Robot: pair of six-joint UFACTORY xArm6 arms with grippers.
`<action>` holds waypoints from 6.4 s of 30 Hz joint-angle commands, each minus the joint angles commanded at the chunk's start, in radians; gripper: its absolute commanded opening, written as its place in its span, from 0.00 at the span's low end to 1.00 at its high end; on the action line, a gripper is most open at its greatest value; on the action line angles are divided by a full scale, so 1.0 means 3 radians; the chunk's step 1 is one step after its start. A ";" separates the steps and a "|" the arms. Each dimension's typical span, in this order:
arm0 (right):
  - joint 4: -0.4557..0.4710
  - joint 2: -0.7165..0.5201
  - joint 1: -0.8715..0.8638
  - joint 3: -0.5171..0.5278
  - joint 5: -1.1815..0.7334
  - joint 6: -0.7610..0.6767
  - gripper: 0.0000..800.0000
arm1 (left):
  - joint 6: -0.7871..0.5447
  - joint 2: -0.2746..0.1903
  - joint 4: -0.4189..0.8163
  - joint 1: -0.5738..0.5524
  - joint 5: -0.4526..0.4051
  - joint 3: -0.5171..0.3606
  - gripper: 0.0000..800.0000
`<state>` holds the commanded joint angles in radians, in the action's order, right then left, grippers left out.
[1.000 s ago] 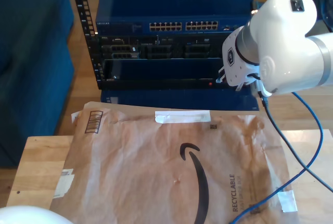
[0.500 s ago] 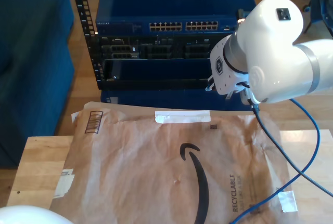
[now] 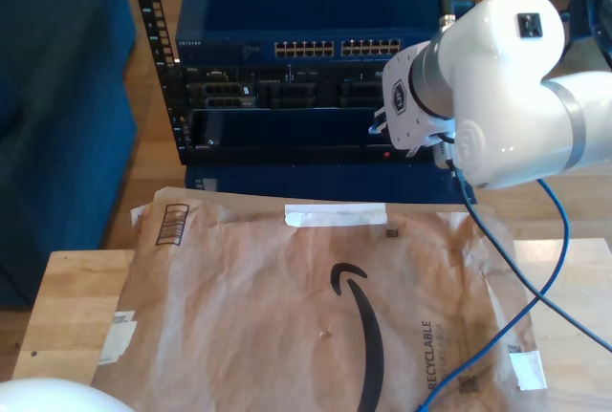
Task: Grab the cable and plug it in
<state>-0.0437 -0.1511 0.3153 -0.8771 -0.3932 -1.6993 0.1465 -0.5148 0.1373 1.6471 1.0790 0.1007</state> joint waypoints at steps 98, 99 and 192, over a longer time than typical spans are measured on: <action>-0.1335 0.1524 0.0445 0.0604 0.5171 0.0972 0.00 | 0.0000 0.0000 0.0000 0.0000 0.0000 0.0000 1.00; -0.1366 0.1586 0.0445 0.0532 0.5196 0.0977 0.00 | 0.0000 0.0000 0.0000 0.0000 0.0000 0.0000 1.00; -0.1729 0.2818 0.0384 -0.0859 0.5606 0.1151 0.00 | 0.0000 0.0000 0.0000 0.0000 0.0000 0.0000 1.00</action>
<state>-0.5623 0.6943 0.4304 -1.1348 1.2885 -1.3541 0.1465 -0.5148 0.1373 1.6471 1.0790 0.1007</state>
